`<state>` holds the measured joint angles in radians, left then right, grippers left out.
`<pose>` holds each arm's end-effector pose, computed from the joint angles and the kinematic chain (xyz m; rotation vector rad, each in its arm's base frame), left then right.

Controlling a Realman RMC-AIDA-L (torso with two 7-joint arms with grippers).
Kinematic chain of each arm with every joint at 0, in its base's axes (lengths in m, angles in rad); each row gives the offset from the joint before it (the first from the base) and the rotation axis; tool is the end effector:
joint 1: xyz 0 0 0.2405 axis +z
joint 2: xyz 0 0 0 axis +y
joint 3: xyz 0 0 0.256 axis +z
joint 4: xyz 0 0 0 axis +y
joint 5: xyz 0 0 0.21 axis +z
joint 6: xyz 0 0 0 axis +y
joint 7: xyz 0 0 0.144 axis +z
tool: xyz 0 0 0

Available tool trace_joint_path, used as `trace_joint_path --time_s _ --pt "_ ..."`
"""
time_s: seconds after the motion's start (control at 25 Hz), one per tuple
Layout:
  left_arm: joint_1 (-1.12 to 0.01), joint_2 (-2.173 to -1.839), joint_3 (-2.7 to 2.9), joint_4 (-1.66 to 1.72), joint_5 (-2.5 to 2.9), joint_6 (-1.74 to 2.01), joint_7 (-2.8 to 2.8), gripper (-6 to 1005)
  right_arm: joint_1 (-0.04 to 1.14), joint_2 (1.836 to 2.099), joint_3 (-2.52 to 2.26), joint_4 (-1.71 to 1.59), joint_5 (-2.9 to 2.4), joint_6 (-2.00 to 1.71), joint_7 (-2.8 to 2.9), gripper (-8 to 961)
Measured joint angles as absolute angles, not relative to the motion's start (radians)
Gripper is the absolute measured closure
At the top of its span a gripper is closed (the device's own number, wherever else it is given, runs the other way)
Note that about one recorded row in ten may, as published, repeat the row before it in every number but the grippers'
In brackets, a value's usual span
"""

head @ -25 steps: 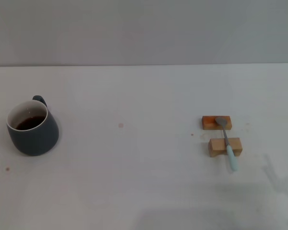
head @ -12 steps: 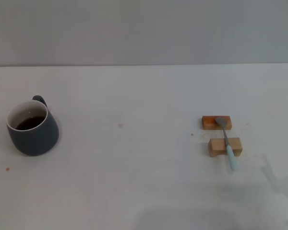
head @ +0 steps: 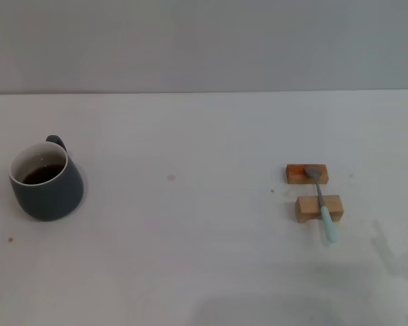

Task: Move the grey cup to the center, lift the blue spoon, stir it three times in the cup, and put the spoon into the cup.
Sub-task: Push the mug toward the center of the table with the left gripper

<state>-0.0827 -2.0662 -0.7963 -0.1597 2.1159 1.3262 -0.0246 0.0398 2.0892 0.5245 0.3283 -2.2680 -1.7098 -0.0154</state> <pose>-0.4167 0.1976 0.0165 -1.3355 -0.6094 -0.4286 0.3097 0.1812 -0.0245 -1.5370 0.2980 0.9306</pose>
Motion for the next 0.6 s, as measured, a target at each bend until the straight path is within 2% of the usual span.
trace_joint_path --time_s 0.08,0.52,0.6 --pt "-0.104 -2.066 -0.787 -0.153 2.119 1.300 -0.022 357 0.035 2.089 0.525 0.328 -2.269 -1.710 -0.015 153" --pt "-0.185 -2.063 -0.775 -0.115 2.121 1.276 -0.021 602 0.028 2.087 0.525 0.324 -2.267 -1.736 -0.015 154" --pt "-0.210 -2.062 -0.775 -0.093 2.121 1.262 -0.021 679 0.028 2.086 0.525 0.324 -2.267 -1.737 -0.015 154"
